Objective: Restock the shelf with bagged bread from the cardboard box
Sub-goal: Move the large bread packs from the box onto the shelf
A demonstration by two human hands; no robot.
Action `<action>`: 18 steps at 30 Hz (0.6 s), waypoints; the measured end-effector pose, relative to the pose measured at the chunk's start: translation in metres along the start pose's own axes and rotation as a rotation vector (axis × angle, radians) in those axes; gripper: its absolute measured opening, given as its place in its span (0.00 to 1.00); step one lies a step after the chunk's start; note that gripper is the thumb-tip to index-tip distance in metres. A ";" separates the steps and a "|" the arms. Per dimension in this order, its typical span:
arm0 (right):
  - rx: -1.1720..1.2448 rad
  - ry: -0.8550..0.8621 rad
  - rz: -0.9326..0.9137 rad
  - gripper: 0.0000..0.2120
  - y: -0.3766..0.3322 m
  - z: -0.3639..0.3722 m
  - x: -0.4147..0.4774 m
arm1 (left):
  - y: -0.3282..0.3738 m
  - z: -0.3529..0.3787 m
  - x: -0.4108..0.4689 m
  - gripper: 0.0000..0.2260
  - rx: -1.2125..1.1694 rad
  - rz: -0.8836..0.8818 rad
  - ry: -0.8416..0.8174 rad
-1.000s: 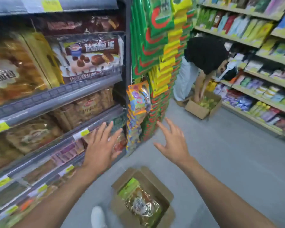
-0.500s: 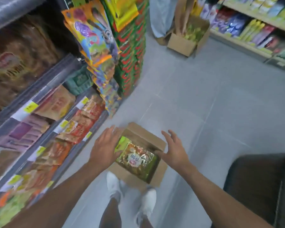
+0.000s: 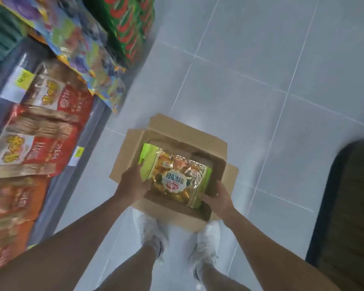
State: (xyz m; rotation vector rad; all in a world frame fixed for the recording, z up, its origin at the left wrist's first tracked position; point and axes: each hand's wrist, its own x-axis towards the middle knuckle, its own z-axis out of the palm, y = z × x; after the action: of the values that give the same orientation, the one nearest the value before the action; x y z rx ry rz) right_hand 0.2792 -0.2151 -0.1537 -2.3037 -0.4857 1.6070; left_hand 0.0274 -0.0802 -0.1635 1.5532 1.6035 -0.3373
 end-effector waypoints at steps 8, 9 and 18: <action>0.106 -0.003 0.279 0.46 0.068 0.065 0.145 | -0.040 0.078 0.125 0.30 -0.247 -0.301 -0.032; 0.129 0.027 0.302 0.45 0.073 0.072 0.161 | -0.045 0.086 0.138 0.30 -0.258 -0.330 -0.023; 0.349 0.067 0.479 0.18 0.101 0.108 0.235 | -0.070 0.127 0.196 0.37 -0.333 -0.372 -0.075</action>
State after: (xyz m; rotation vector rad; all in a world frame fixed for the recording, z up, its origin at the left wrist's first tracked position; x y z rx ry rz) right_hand 0.2641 -0.2000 -0.4309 -2.2911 0.3682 1.6377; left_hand 0.0390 -0.0494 -0.4053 0.9810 1.7838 -0.3042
